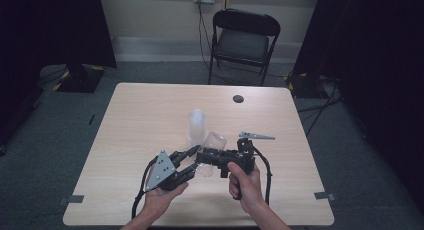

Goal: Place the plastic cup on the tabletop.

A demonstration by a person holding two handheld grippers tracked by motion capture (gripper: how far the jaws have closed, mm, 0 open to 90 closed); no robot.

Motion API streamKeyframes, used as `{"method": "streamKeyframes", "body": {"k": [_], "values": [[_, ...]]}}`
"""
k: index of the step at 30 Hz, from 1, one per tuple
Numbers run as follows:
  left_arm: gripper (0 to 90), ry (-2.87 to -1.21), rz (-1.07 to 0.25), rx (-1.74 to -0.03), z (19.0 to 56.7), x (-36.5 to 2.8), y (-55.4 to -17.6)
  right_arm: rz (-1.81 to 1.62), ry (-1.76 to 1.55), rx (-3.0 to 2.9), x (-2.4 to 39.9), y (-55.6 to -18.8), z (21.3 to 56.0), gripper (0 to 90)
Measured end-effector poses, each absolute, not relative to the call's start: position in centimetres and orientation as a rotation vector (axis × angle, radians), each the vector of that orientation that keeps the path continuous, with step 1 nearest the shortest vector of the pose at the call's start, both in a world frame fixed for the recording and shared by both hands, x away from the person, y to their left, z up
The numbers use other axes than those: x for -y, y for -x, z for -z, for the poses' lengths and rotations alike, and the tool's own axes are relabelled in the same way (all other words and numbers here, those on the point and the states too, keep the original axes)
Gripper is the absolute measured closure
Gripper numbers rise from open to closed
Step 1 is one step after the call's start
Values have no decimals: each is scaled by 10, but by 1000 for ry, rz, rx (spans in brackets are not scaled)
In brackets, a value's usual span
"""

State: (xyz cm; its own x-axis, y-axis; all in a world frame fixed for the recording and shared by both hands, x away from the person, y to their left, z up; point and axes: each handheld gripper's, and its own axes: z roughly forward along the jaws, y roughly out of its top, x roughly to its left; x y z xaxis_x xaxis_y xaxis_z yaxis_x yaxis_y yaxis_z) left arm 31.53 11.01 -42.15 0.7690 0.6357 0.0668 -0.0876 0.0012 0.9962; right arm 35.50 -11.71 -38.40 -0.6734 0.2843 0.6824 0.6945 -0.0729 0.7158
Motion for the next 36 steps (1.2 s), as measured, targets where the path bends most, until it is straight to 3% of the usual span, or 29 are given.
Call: {"method": "streamKeyframes", "body": {"k": [4, 7, 17, 27, 36], "values": [[679, -1480, -600, -474, 423, -109, -315, 1778, 1064, 1872, 114, -356, 388, 390], [738, -1485, -603, -493, 422, -111, -316, 1766, 1074, 1872, 113, -356, 391, 381], [850, -1488, -544, -532, 424, -118, -320, 1784, 1100, 1917, 110, -356, 394, 216], [873, -1520, -447, -584, 426, -120, -321, 1813, 1125, 1961, 113, -357, 394, 148], [881, -1555, -401, -592, 426, -124, -321, 1838, 1132, 1985, 116, -360, 393, 142]]}}
